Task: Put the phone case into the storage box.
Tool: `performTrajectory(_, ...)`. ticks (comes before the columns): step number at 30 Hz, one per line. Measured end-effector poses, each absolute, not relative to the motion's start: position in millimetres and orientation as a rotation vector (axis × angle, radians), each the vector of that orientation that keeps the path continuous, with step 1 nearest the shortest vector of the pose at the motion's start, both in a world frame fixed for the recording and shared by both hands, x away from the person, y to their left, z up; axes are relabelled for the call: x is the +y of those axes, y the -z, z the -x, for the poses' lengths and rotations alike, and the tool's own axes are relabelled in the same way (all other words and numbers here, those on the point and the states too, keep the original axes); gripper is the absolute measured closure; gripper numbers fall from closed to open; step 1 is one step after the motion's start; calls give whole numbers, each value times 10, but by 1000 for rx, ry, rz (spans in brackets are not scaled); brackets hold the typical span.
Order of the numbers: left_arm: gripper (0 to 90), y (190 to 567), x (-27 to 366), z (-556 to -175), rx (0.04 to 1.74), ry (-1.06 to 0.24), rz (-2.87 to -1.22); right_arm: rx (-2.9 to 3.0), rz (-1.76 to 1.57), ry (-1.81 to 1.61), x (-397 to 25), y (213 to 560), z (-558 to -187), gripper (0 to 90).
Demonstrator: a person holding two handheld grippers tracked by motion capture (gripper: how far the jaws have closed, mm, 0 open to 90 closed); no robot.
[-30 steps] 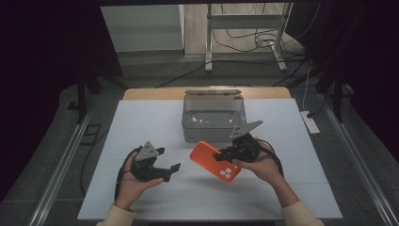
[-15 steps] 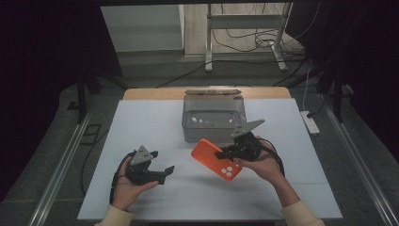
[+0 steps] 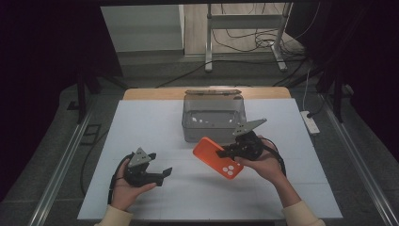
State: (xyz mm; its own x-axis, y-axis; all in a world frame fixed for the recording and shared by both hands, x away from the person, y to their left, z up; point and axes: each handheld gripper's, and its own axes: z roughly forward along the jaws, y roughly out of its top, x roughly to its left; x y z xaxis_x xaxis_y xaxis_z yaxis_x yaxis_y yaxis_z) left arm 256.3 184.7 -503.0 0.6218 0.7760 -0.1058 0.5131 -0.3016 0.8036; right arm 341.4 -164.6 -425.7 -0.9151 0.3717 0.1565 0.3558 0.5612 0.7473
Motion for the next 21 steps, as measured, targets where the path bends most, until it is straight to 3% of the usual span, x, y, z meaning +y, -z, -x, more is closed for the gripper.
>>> performTrajectory(21,161,5047,1894,-2574,1026,-381,-1980,2718,-695,-1321,-1675,4210,-3435,797)
